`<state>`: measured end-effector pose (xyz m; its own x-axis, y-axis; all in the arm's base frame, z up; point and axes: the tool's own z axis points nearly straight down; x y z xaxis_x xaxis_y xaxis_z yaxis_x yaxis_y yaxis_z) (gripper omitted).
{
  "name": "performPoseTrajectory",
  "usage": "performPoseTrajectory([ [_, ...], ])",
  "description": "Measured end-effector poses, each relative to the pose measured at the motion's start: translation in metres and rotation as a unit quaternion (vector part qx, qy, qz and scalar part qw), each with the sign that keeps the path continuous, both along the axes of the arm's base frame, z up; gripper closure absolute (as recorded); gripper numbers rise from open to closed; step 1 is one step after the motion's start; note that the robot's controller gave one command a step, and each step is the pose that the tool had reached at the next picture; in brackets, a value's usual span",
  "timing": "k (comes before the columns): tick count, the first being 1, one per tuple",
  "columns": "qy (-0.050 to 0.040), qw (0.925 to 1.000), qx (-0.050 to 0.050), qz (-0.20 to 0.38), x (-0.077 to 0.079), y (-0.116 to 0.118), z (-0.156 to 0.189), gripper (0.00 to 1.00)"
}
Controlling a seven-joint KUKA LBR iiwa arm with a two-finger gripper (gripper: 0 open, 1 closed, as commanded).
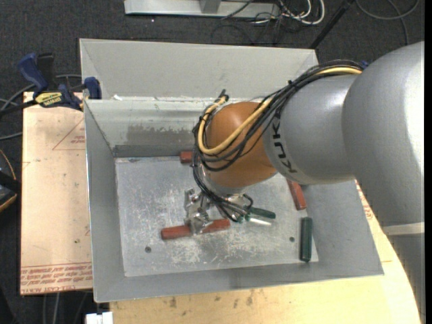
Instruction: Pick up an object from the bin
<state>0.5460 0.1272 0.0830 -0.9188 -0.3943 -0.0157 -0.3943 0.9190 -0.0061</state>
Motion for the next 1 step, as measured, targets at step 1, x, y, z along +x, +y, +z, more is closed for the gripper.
performPoseTrajectory([
  [1, -0.0075, 1.0000, 0.005, 0.000, 0.0016, 0.0037, -0.0021, 0.00],
])
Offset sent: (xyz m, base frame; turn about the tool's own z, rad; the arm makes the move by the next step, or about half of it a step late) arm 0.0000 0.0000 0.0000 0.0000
